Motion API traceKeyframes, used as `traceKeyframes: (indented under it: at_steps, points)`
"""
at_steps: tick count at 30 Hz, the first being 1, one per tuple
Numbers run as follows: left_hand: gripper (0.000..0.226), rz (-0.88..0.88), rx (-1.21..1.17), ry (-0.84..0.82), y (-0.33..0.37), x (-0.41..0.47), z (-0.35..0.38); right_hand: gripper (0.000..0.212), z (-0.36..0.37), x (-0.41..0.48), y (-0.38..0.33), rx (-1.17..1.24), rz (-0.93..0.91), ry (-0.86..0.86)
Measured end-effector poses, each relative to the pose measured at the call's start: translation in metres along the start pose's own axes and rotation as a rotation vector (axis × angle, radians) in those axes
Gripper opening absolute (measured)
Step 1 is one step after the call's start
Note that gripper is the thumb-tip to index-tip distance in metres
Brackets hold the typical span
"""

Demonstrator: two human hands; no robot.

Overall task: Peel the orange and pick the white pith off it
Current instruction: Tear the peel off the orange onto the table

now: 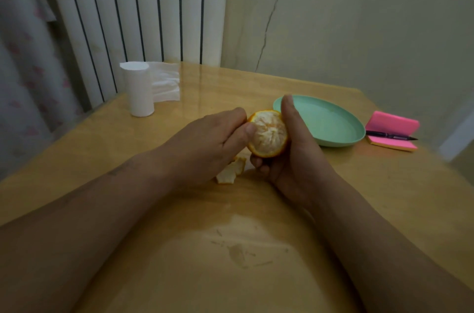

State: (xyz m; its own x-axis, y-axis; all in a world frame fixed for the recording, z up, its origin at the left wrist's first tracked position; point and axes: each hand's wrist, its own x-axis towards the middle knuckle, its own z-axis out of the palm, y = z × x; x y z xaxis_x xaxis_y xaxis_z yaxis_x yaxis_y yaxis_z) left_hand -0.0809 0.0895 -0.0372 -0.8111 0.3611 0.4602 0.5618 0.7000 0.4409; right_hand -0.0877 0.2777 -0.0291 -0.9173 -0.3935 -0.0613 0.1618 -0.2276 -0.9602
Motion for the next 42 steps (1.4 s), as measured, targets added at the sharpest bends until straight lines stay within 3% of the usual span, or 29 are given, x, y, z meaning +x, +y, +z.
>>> traceKeyframes:
  at_steps: [5, 8, 12, 16, 23, 37, 42]
  points:
    - [0.033, 0.007, 0.154, -0.011, -0.0023, 0.0009, -0.0001, 0.041, 0.0038, 0.0016, 0.0039, -0.035, -0.003, 0.054]
    - [0.032, -0.012, 0.174, -0.038, -0.0041, 0.0004, -0.0025, 0.045, 0.0055, 0.0015, 0.0035, -0.075, -0.023, 0.04]
    - [0.03, -0.015, 0.082, -0.07, -0.0048, -0.002, -0.0043, 0.061, 0.006, 0.0008, 0.0019, -0.125, 0.019, 0.025]
    - [0.04, -0.042, -0.039, -0.108, -0.0011, -0.0015, -0.0036, 0.06, 0.0026, 0.0023, 0.002, -0.111, 0.051, 0.031]
    - [0.035, -0.046, -0.195, -0.103, -0.0058, -0.001, -0.0009, 0.057, 0.0004, 0.0023, 0.0012, -0.101, 0.067, 0.01]
    - [0.04, 0.024, 0.25, 0.021, 0.0015, 0.0036, 0.0015, 0.052, 0.0033, 0.0032, 0.0025, -0.159, 0.046, 0.069]
    - [0.032, -0.033, 0.05, 0.05, 0.0017, 0.0041, 0.0047, 0.049, 0.0012, 0.0033, 0.0019, -0.092, 0.057, 0.056]
